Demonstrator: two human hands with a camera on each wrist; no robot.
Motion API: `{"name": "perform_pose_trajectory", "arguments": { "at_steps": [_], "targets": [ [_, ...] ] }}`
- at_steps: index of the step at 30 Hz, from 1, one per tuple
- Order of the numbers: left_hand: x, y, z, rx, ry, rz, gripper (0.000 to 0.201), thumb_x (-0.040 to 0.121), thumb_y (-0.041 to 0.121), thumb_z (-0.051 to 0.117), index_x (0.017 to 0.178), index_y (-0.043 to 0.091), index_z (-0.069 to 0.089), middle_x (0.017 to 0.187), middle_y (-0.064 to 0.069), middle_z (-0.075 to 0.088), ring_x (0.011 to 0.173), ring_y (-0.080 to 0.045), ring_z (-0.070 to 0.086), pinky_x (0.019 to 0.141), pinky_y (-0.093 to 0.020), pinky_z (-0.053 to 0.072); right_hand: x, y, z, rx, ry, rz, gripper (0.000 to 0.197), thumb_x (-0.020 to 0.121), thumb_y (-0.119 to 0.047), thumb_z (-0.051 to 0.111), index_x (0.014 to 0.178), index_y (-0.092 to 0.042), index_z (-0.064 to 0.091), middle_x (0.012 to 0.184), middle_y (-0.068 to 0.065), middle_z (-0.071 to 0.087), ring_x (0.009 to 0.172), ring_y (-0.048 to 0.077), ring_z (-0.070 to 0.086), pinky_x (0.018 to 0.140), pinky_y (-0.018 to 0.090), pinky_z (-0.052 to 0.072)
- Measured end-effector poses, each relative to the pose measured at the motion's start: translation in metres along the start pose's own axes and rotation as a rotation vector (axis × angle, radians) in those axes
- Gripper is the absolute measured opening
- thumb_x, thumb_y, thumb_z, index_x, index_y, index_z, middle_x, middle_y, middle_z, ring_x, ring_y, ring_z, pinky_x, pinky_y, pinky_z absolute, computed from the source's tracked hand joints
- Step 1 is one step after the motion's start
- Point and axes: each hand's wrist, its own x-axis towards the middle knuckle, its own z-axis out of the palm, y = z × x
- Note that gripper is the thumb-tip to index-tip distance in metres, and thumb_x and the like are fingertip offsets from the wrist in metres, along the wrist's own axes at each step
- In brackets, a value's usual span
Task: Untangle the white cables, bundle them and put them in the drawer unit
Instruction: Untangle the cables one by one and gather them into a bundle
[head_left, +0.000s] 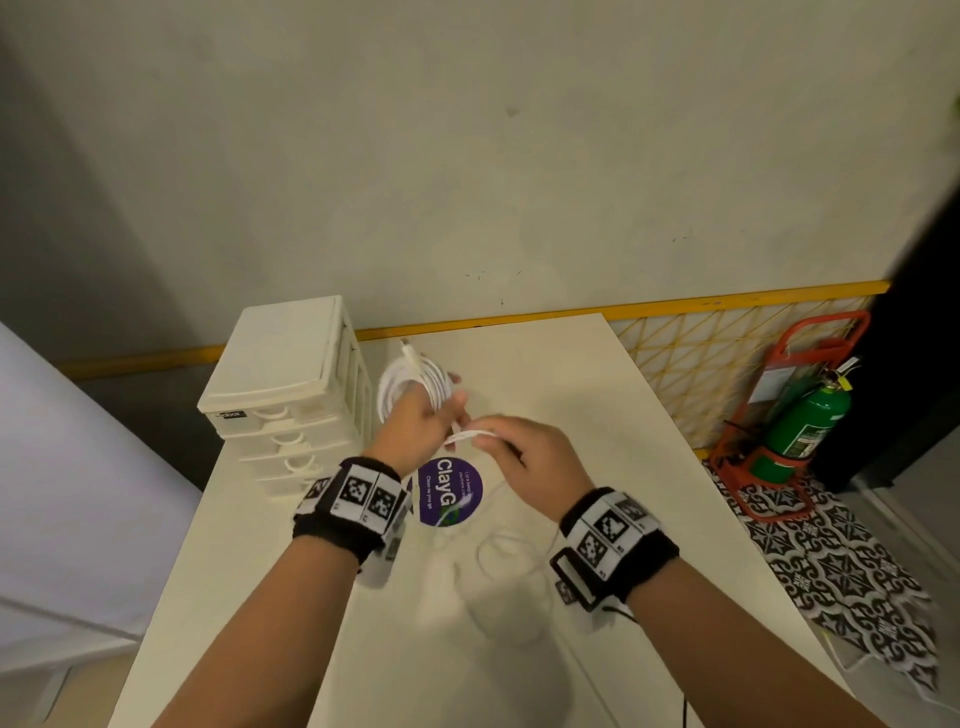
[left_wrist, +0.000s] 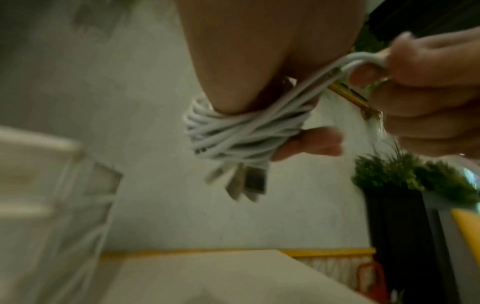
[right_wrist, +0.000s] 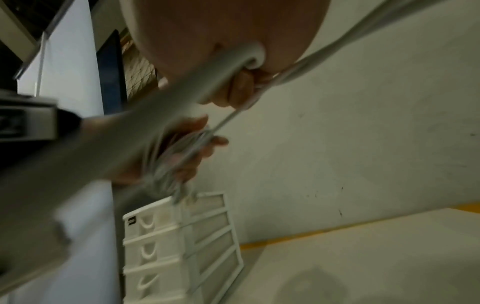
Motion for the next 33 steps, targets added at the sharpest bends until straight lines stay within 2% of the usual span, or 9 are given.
{"name": "perform_pose_trajectory", "arguments": {
  "at_steps": [3, 7, 12, 14, 16, 19, 25, 30, 33],
  "targets": [
    [-0.018, 0.004, 0.009, -0.191, -0.287, -0.133, 0.061, 0.094, 0.054, 0.033, 0.073, 0.003, 0.06, 0.044, -0.002, 0.051, 0.036, -0.019, 0.041, 0.045, -0.026, 0.037, 0.016, 0.003, -0.016, -0.067, -0.036, 0.055, 0.019, 0.083, -0.048, 0.052, 0.095, -0.034, 0.054, 0.059, -0.017, 0.051, 0.056, -0.002, 0.049, 0.058, 0.018, 0.038],
    [-0.03, 0.016, 0.012, -0.459, -0.412, -0.19, 0.027, 0.094, 0.028, 0.056, 0.075, 0.01, 0.052, 0.04, 0.002, 0.035, 0.032, -0.011, 0.027, 0.037, -0.02, 0.024, 0.022, 0.015, -0.024, -0.09, -0.045, -0.071, 0.028, 0.087, -0.037, 0.044, 0.093, -0.02, 0.066, 0.087, -0.005, 0.069, 0.078, 0.011, 0.062, 0.069, 0.025, 0.047],
    [-0.031, 0.029, 0.005, -0.79, -0.522, -0.12, 0.042, 0.093, 0.029, 0.054, 0.052, 0.017, 0.052, 0.034, 0.007, 0.036, 0.026, -0.007, 0.028, 0.034, -0.02, 0.019, 0.024, 0.027, -0.023, -0.215, -0.019, -0.084, 0.039, 0.093, -0.032, 0.032, 0.086, -0.005, 0.058, 0.073, 0.003, 0.062, 0.071, 0.028, 0.057, 0.081, 0.029, 0.04],
    [-0.026, 0.036, 0.002, -1.059, -0.545, -0.048, 0.033, 0.09, 0.034, 0.06, 0.064, 0.014, 0.057, 0.036, 0.009, 0.041, 0.026, -0.004, 0.036, 0.033, -0.017, 0.027, 0.023, 0.03, -0.019, -0.19, -0.048, 0.007, 0.043, 0.092, -0.036, 0.024, 0.084, -0.008, 0.055, 0.073, -0.004, 0.057, 0.072, 0.023, 0.053, 0.097, 0.033, 0.035],
    [-0.02, 0.04, 0.002, -1.313, -0.527, -0.002, 0.027, 0.091, 0.035, 0.059, 0.078, 0.011, 0.057, 0.038, 0.008, 0.046, 0.029, -0.003, 0.043, 0.035, -0.016, 0.032, 0.02, 0.03, -0.012, -0.13, -0.076, 0.068, 0.042, 0.093, -0.038, 0.025, 0.086, -0.009, 0.055, 0.072, -0.014, 0.052, 0.069, 0.016, 0.046, 0.082, 0.03, 0.036],
    [-0.015, 0.045, 0.003, -1.456, -0.45, 0.076, 0.029, 0.09, 0.038, 0.057, 0.081, 0.01, 0.057, 0.04, 0.006, 0.049, 0.031, -0.004, 0.045, 0.039, -0.019, 0.031, 0.016, 0.024, -0.001, -0.042, -0.137, 0.155, 0.017, 0.098, -0.019, 0.038, 0.096, -0.009, 0.051, 0.072, -0.017, 0.049, 0.061, 0.007, 0.044, 0.059, 0.02, 0.031],
    [-0.002, 0.058, -0.011, -1.526, -0.044, 0.108, 0.03, 0.094, 0.038, 0.042, 0.077, 0.015, 0.048, 0.047, 0.007, 0.041, 0.039, -0.006, 0.038, 0.046, -0.019, 0.035, 0.0, 0.03, 0.016, -0.008, -0.323, 0.234, 0.021, 0.098, -0.023, 0.037, 0.094, -0.015, 0.056, 0.086, -0.005, 0.064, 0.075, 0.016, 0.059, 0.073, 0.028, 0.042],
    [0.006, 0.057, -0.018, -1.218, 0.312, 0.108, 0.034, 0.102, 0.028, 0.034, 0.073, 0.018, 0.047, 0.054, 0.004, 0.045, 0.047, -0.011, 0.041, 0.047, -0.023, 0.039, -0.005, 0.028, 0.025, -0.174, -0.483, 0.22, 0.023, 0.092, -0.037, 0.05, 0.094, -0.016, 0.06, 0.098, 0.001, 0.064, 0.092, 0.018, 0.057, 0.083, 0.033, 0.041],
    [0.012, 0.051, -0.028, -0.818, 0.554, 0.125, 0.031, 0.101, 0.022, 0.04, 0.072, 0.021, 0.048, 0.059, 0.004, 0.05, 0.051, -0.012, 0.047, 0.045, -0.024, 0.04, -0.016, 0.027, 0.024, -0.074, -0.604, 0.306, 0.008, 0.089, -0.025, 0.056, 0.081, -0.024, 0.058, 0.081, -0.009, 0.06, 0.075, 0.009, 0.055, 0.072, 0.025, 0.04]
  ]
}}
